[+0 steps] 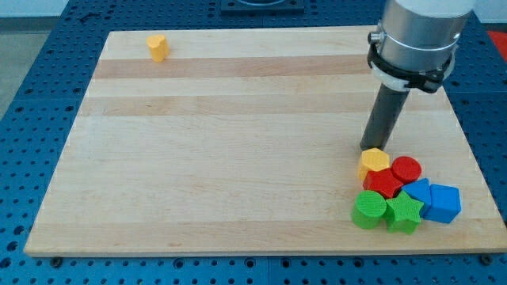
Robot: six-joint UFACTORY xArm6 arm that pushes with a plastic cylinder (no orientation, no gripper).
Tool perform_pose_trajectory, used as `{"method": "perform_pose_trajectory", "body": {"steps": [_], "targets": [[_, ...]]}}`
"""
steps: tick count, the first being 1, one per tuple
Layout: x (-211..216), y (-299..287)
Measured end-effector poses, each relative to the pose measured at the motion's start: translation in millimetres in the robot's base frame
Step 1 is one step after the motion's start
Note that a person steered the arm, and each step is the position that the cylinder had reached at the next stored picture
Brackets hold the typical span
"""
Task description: Move your arm towards the yellow heart
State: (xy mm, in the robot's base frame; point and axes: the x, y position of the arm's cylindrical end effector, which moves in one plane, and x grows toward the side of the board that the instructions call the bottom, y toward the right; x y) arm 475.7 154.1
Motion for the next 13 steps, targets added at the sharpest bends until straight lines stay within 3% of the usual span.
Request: {"method": "perform_pose_trajectory", "body": {"steps": [4,6,7,10,11,13], "targets": [[-160.0,-61.1],[-256.8,-129.9],[-281.8,-176.6],[-283.8,-342.1],[-261.3,-357.6],[-186.9,-301.5]]}}
